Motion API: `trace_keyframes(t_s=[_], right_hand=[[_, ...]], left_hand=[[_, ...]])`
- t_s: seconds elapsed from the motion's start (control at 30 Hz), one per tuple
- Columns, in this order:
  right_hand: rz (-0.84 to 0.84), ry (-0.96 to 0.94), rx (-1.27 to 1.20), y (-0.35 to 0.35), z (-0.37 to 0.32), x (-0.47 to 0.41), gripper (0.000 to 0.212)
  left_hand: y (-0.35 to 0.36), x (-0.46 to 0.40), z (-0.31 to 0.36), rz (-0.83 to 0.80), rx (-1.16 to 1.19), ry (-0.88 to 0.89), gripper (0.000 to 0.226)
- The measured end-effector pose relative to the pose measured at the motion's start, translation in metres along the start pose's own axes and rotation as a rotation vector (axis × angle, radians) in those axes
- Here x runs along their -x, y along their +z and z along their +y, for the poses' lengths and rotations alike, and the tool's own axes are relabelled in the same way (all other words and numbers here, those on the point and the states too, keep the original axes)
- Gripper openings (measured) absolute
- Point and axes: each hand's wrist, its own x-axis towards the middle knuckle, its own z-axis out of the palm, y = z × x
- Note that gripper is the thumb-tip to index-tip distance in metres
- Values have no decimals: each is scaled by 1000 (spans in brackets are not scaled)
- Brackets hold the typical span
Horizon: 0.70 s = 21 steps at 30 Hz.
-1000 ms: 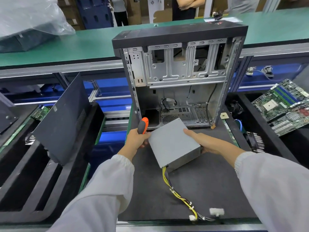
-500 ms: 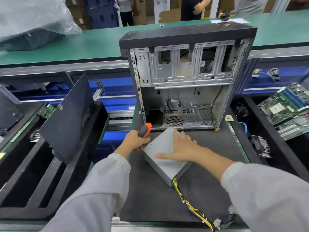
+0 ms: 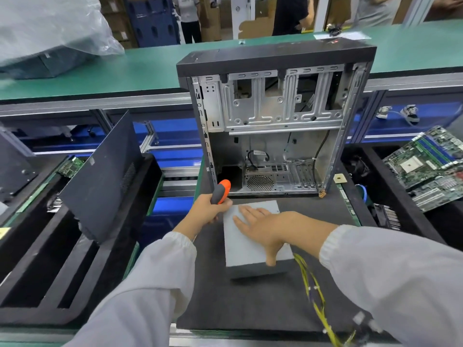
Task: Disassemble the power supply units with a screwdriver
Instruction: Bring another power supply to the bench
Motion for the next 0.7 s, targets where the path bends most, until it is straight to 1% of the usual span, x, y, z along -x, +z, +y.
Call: trace_keyframes(t_s=[0.1, 0.17, 0.2, 0.27, 0.3, 0.33, 0.4, 0.47, 0.53, 0.6, 0.67, 0.7], right_hand=[[2, -87, 135, 0, 2, 5, 129], [42, -100, 229, 6, 3, 5, 120], [86, -104, 269, 10, 4, 5, 110], [248, -139, 336, 20, 12, 5, 80], [332, -159, 351, 24, 18, 7, 70], [391, -175, 351, 29, 25, 8, 67], [445, -194, 323, 39, 34, 11, 73], [468, -197, 249, 45, 34, 11, 82], [430, -186, 161, 51, 32, 10, 96], [370, -131, 93, 58, 31, 9, 112], [360, -39, -86, 68, 28, 9, 120], [380, 1, -203, 73, 26, 9, 122]], left_hand=[[0, 4, -1, -123, -96, -8, 26], [-1, 4, -3, -121, -157, -38, 34], [-4, 4, -3, -108, -187, -54, 38], [-13, 5, 0, -108, -258, -79, 41], [-18, 6, 1, -134, -298, -94, 41], [-23, 9, 2, -178, -346, -118, 39], [-27, 16, 2, -300, -438, -186, 39], [-27, 24, -3, -378, -441, -233, 40], [-27, 28, -11, -344, -371, -229, 38], [-25, 31, -16, -246, -267, -184, 35], [-22, 33, -20, -146, -187, -136, 35], [-19, 35, -22, -131, -159, -127, 35]])
